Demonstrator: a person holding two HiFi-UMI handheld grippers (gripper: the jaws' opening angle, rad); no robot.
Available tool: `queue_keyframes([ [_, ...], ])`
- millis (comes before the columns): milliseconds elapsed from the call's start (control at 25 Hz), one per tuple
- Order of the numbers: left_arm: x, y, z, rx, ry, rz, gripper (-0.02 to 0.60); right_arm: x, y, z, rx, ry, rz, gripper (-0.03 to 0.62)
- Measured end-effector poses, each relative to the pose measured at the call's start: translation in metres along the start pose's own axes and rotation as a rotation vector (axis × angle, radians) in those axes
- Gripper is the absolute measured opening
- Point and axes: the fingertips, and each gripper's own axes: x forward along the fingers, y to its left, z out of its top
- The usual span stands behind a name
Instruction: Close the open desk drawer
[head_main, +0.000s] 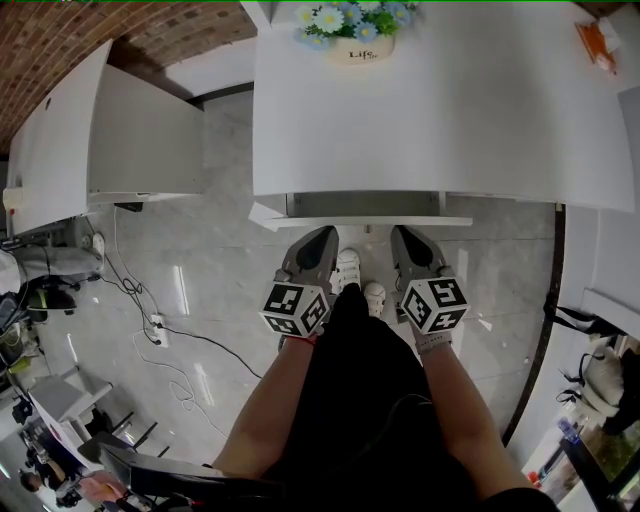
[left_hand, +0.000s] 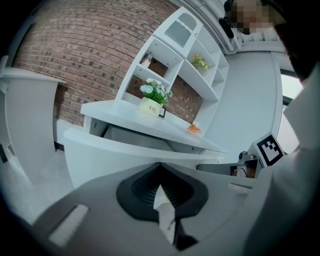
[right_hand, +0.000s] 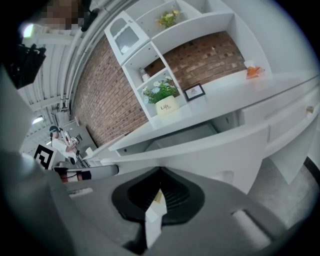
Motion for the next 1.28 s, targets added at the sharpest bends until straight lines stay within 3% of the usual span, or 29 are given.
queue_keyframes([
  [1280,0.042,0.021,0.027,-0.001,0.020,-0.030,0.003,0.040,-0.016,0.031,0.023,-0.034,-0.011,0.002],
])
